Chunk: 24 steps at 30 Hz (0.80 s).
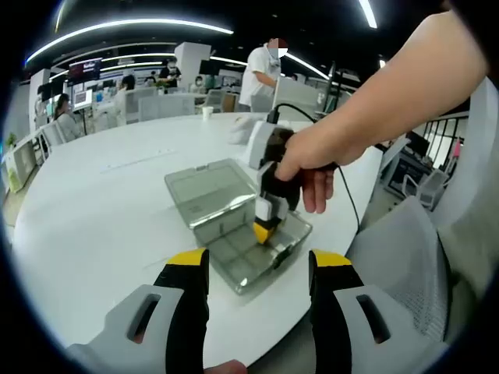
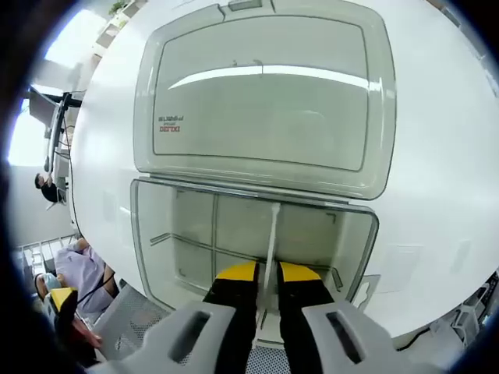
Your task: Insert the divider into the dual guide fixture by aligning both edges with the guide slots and pushing it downward to the bottom, including one-sided entry, uneven engagement, binding, and posture correction.
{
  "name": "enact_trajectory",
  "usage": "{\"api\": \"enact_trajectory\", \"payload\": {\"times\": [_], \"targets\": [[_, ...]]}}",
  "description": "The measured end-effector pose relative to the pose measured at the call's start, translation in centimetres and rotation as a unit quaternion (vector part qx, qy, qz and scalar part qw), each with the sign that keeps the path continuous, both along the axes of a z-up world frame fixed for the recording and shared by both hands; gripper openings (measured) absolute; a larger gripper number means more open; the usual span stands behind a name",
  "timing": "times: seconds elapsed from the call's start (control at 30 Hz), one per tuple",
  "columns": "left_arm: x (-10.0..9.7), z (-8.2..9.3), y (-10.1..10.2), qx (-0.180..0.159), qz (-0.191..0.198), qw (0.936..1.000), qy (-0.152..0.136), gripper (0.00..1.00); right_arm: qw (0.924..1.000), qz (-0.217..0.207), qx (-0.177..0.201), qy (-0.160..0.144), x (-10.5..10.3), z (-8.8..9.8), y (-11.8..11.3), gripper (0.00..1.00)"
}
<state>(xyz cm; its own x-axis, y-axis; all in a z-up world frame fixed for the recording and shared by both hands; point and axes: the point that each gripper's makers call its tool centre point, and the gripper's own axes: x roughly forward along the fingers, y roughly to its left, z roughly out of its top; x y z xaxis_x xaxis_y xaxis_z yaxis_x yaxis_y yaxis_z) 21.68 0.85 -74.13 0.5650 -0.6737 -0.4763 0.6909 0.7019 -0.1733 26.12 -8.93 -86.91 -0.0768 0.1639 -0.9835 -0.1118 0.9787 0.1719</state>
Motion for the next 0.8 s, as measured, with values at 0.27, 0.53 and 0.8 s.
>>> {"api": "enact_trajectory", "payload": {"times": [0.27, 0.53, 0.8], "targets": [[0.1, 0.1, -0.1, 0.000, 0.000, 1.0000, -0.002, 0.50, 1.0000, -0.001, 0.007, 0.005, -0.2, 0.5, -0.1, 0.06], [0.2, 0.3, -0.3, -0.001, -0.002, 1.0000, -0.004, 0.50, 0.9999, -0.008, 0.013, 0.000, 0.3, 1.6, -0.2, 0.04], [0.1, 0.7, -0.5, 0.000, -0.005, 1.0000, -0.008, 0.50, 0.9999, -0.010, 0.004, -0.001, 0.4, 1.9, -0.4, 0.02]]}}
